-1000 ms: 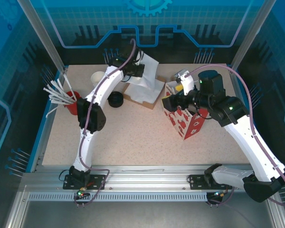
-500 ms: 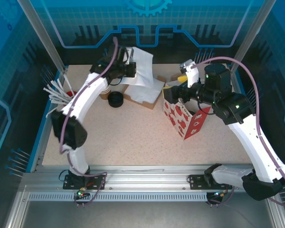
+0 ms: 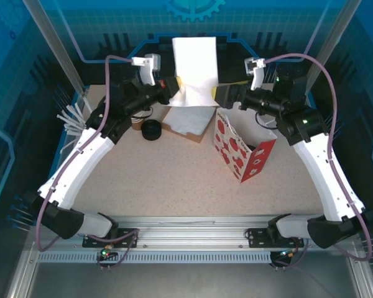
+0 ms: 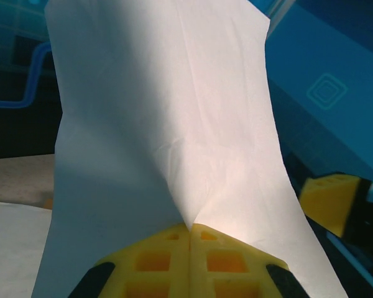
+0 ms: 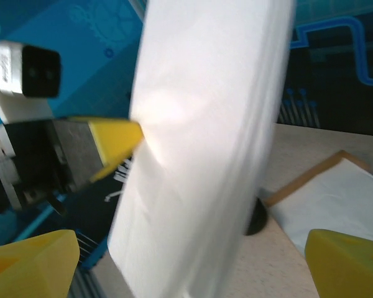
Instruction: Pack the takeout coffee
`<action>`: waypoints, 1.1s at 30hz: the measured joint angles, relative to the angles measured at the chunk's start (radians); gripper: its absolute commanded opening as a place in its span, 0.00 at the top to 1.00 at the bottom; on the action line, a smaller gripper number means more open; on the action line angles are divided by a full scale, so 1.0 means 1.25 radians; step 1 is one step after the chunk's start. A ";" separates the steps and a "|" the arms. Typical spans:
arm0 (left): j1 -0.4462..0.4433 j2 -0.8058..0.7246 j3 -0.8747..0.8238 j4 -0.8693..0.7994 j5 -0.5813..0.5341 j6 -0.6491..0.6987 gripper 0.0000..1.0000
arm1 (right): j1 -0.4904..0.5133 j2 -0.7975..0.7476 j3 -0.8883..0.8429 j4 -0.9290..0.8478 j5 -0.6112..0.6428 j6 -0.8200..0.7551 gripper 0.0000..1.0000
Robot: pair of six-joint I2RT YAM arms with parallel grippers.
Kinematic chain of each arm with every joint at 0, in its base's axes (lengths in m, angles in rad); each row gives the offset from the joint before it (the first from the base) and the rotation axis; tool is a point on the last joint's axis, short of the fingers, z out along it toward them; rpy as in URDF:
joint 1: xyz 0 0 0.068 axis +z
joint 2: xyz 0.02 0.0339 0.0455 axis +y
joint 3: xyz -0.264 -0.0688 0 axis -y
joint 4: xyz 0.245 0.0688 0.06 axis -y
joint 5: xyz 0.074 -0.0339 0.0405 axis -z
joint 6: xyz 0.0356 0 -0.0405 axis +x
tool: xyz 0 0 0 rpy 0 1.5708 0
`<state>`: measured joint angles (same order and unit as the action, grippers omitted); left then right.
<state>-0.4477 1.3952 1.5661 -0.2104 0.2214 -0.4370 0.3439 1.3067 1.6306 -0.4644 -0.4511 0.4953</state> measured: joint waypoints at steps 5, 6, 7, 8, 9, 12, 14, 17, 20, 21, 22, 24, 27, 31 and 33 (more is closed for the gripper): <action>-0.034 0.000 -0.032 0.033 0.013 -0.029 1.00 | 0.001 0.023 -0.047 0.103 -0.024 0.100 0.41; -0.038 0.000 -0.037 0.039 0.016 -0.031 1.00 | 0.001 0.023 -0.061 0.119 -0.023 0.115 0.49; -0.041 0.000 -0.042 0.046 0.016 -0.036 1.00 | 0.001 0.023 -0.075 0.136 -0.022 0.132 0.55; -0.043 0.000 -0.045 0.052 0.016 -0.039 1.00 | 0.001 0.022 -0.087 0.150 -0.021 0.142 0.59; -0.045 0.000 -0.048 0.056 0.016 -0.044 1.00 | 0.002 0.022 -0.098 0.163 -0.017 0.153 0.64; -0.050 0.000 -0.059 0.072 0.016 -0.050 1.00 | 0.002 0.017 -0.122 0.182 0.002 0.171 0.79; -0.052 0.000 -0.068 0.081 0.016 -0.053 1.00 | 0.002 0.003 -0.133 0.187 0.019 0.171 0.86; -0.054 0.000 -0.082 0.090 0.022 -0.065 1.00 | 0.001 -0.025 -0.136 0.179 0.045 0.148 0.92; -0.063 0.000 -0.088 0.108 0.045 -0.071 1.00 | 0.000 -0.053 -0.116 0.132 0.060 0.099 0.96; -0.067 0.000 -0.089 0.114 0.057 -0.073 0.97 | -0.002 -0.059 -0.102 0.109 0.066 0.078 0.98; -0.071 0.000 -0.088 0.122 0.071 -0.077 0.92 | -0.003 -0.065 -0.087 0.084 0.071 0.053 0.99; -0.076 0.001 -0.088 0.141 0.097 -0.085 0.80 | -0.005 -0.077 -0.059 0.032 0.083 0.004 1.00; -0.079 0.007 -0.088 0.154 0.125 -0.092 0.56 | -0.024 -0.093 -0.005 -0.044 0.103 -0.063 1.00; -0.079 0.024 -0.088 0.152 0.145 -0.095 0.49 | -0.053 -0.090 0.128 -0.166 0.126 -0.157 1.00; -0.079 0.026 -0.088 0.141 0.148 -0.089 0.48 | -0.064 -0.080 0.201 -0.219 0.131 -0.199 1.00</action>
<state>-0.5465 1.4281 1.4567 -0.0341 0.4065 -0.5488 0.2638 1.2072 1.8816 -0.7387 -0.2871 0.2466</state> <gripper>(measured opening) 0.512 0.065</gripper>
